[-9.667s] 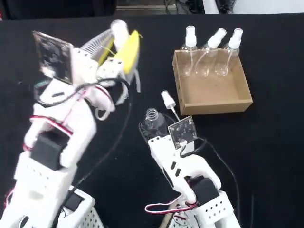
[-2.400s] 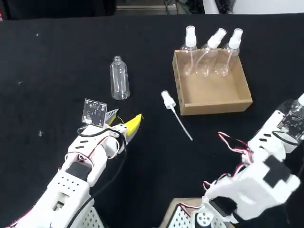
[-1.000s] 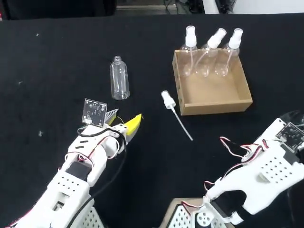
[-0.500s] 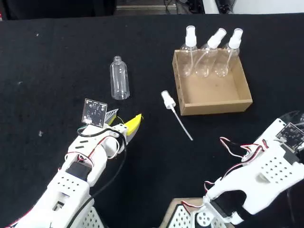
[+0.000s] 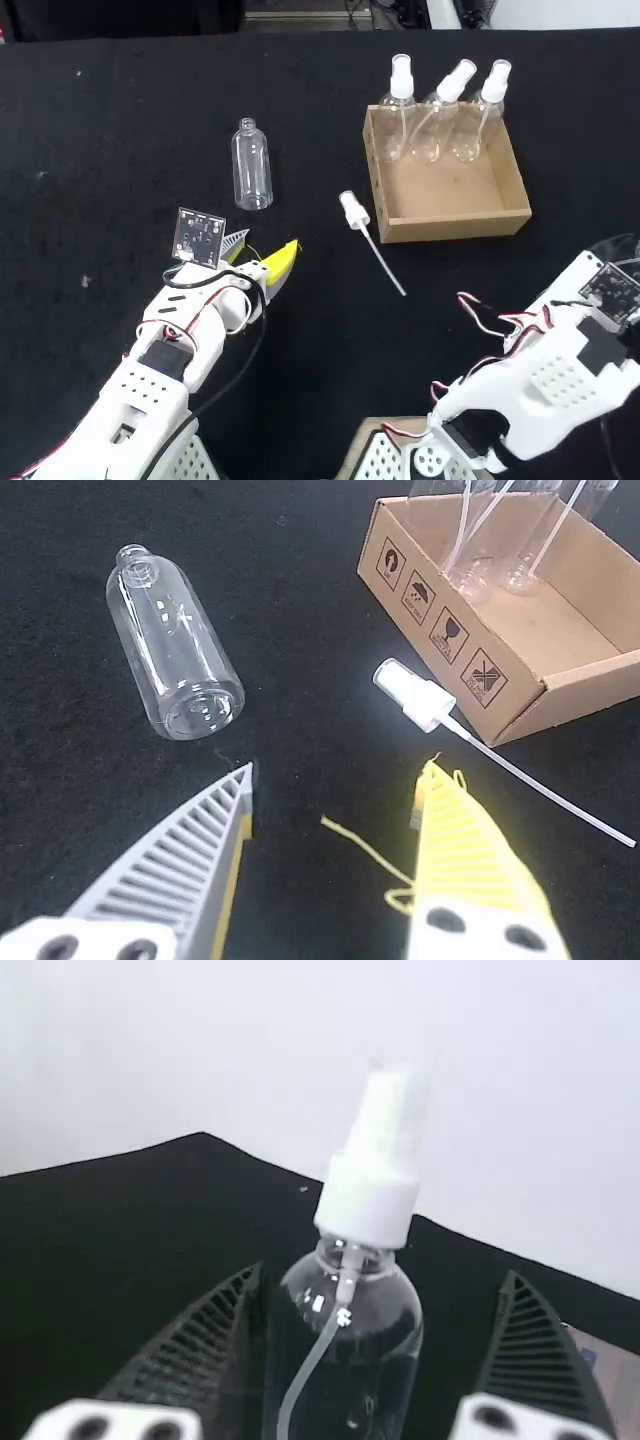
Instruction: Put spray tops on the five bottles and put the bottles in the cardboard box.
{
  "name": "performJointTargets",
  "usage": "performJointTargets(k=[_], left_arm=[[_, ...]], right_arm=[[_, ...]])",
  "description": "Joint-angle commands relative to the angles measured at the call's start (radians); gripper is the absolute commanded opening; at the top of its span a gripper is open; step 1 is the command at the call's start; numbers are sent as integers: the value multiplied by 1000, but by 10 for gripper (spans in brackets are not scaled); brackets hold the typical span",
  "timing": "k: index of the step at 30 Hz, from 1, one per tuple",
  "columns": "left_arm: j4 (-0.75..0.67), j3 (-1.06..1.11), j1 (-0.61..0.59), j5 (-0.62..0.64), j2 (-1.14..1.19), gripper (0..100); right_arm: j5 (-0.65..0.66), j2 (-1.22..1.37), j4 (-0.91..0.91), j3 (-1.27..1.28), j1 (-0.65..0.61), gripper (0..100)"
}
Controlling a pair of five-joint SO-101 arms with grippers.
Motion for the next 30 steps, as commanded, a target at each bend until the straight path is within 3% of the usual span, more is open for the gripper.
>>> performJointTargets(k=[1, 6, 13, 23, 30], left_arm=[[-21, -15, 8, -8, -18, 252], [-21, -15, 8, -8, -18, 252], [-21, -15, 8, -8, -18, 252], [-21, -15, 8, -8, -18, 252], [-21, -15, 8, -8, -18, 252]], right_arm=[[2, -67, -11, -2, -29, 304], [2, -67, 12, -30, -32, 304], [-6, -76, 278, -163, -25, 304], [-6, -79, 272, -147, -31, 304], [3, -245, 115, 82, -58, 304]])
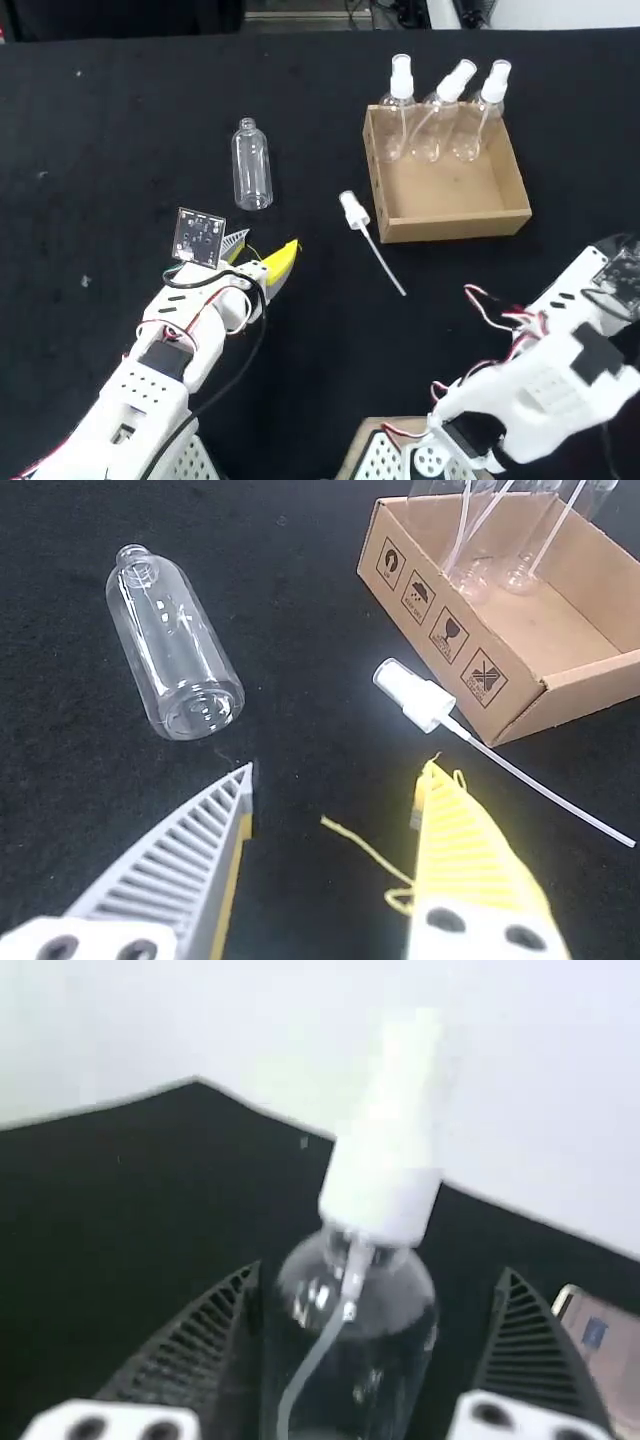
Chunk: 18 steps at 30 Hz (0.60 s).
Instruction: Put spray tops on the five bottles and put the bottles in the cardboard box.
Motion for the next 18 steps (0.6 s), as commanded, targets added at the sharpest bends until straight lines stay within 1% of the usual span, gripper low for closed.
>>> performJointTargets(k=[1, 6, 12, 15, 18], left_arm=[[-21, -15, 8, -8, -18, 252], [-21, -15, 8, -8, -18, 252], [-21, -15, 8, -8, -18, 252], [-21, -15, 8, -8, -18, 252], [-21, -15, 8, -8, -18, 252]], right_arm=[[3, -156, -64, 107, -57, 304], [-2, -305, -11, 196, -28, 304], [0, -507, 167, 263, 49, 304], [3, -644, 339, 283, 80, 303], [15, -797, 618, 265, 81, 303]])
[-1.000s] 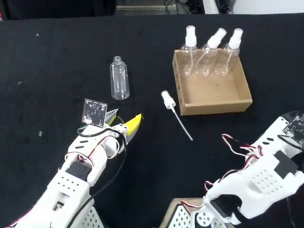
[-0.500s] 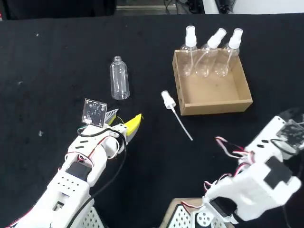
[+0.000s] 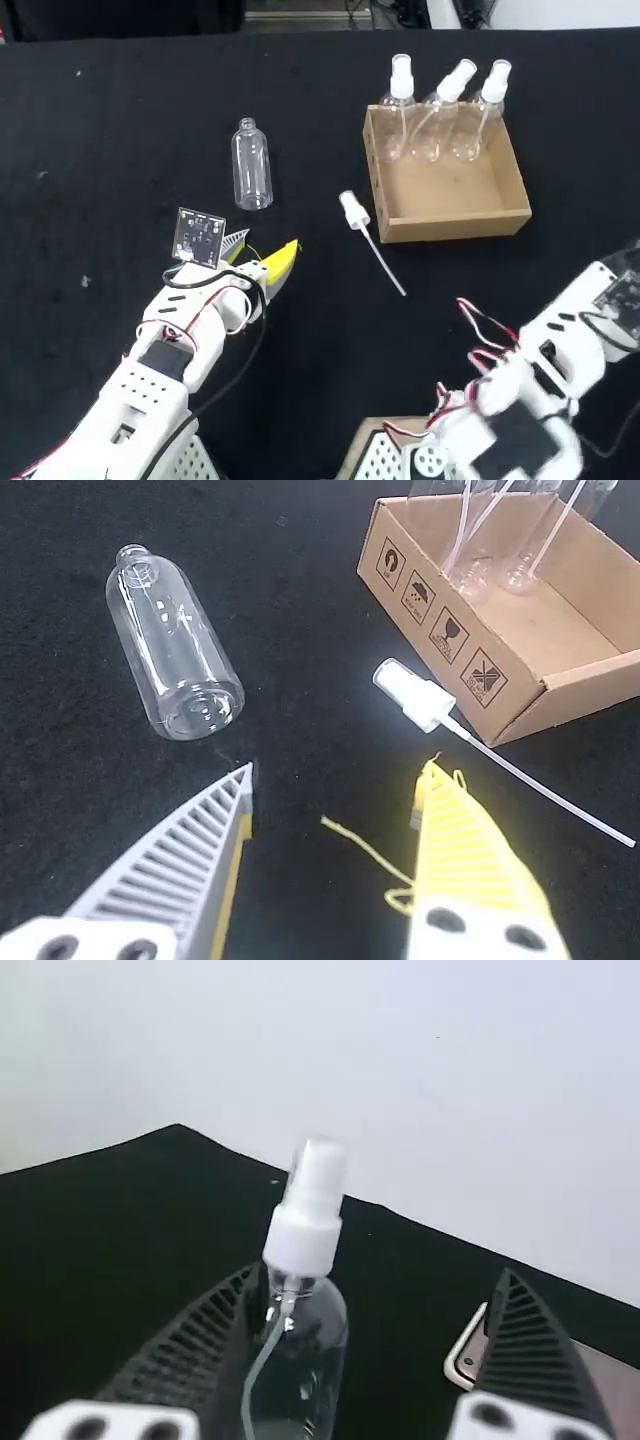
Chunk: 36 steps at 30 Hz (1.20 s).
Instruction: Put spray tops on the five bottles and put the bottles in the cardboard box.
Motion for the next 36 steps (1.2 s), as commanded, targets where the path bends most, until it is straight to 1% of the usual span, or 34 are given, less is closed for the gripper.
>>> performJointTargets(k=[1, 3, 5, 7, 11, 15, 17, 20, 27, 31, 36], left_arm=[[-21, -15, 8, -8, -18, 252], [-21, -15, 8, -8, -18, 252], [-21, -15, 8, -8, -18, 252], [-21, -15, 8, -8, -18, 252], [-21, -15, 8, -8, -18, 252], [-21, -15, 8, -8, -18, 252], [-21, -15, 8, -8, -18, 252], [-21, -15, 8, -8, -18, 252], [-21, -15, 8, -8, -18, 252], [-21, -15, 8, -9, -18, 252], [-21, -15, 8, -80, -18, 252]], right_arm=[[34, -214, 362, -38, 17, 303], [52, -317, 595, -82, 14, 303], [48, -404, 775, -122, 14, 303], [25, -467, 839, -134, 17, 303], [23, -510, 842, -117, -8, 303], [77, -507, 842, -119, -37, 304], [83, -490, 841, -137, -48, 304], [86, -423, 841, -188, -52, 304], [86, -168, 841, -341, -46, 304], [86, -85, 838, -389, -44, 304], [86, 8, 677, -377, -51, 304]])
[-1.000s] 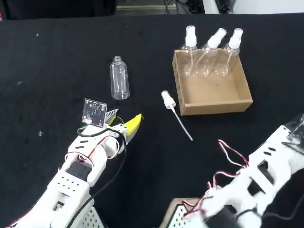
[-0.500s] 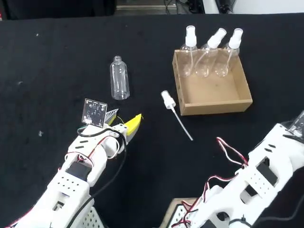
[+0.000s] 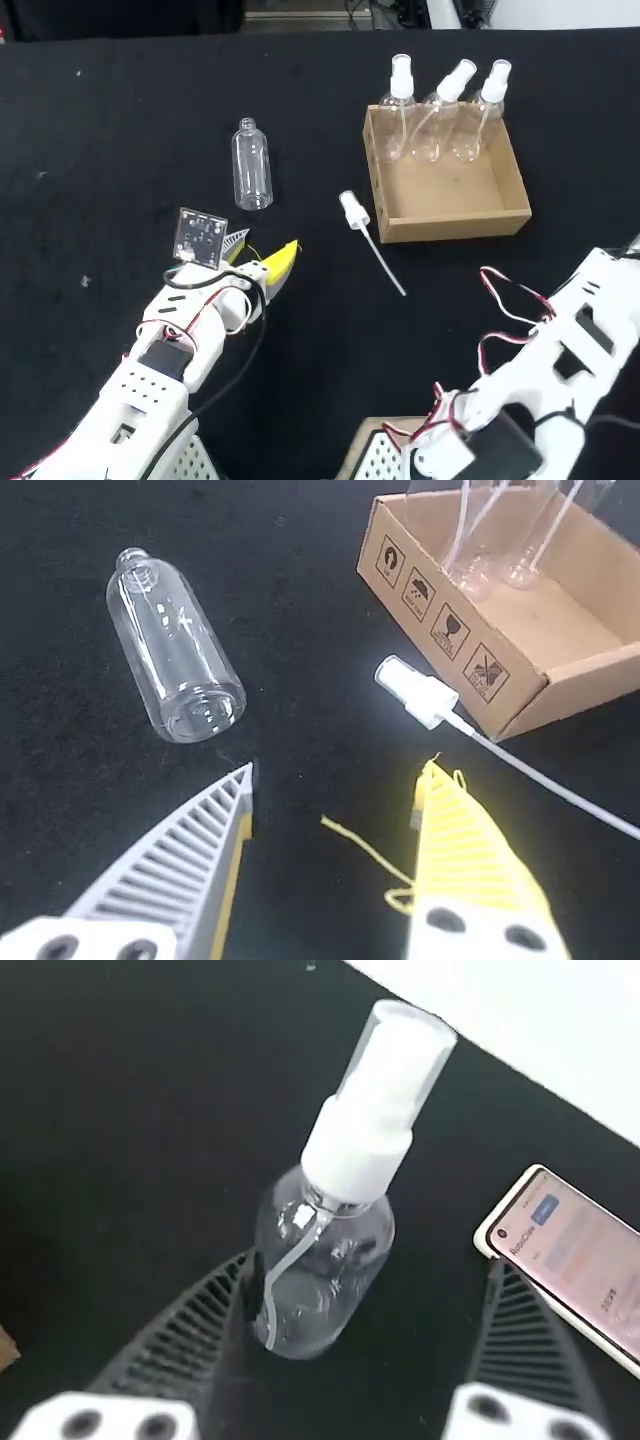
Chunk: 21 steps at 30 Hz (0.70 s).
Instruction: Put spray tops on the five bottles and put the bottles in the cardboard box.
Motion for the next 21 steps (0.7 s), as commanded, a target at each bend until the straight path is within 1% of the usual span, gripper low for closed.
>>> performJointTargets(k=[1, 4, 12, 21], left_arm=[[-21, -15, 8, -51, -18, 252], [-21, -15, 8, -51, -18, 252], [-21, -15, 8, -52, -18, 252], [-21, -15, 8, -52, -18, 252]], right_arm=[[8, 47, -140, -42, -18, 304], [8, 93, -227, -25, -18, 304], [8, 232, -385, -30, -21, 304], [8, 277, -407, -28, -40, 304]])
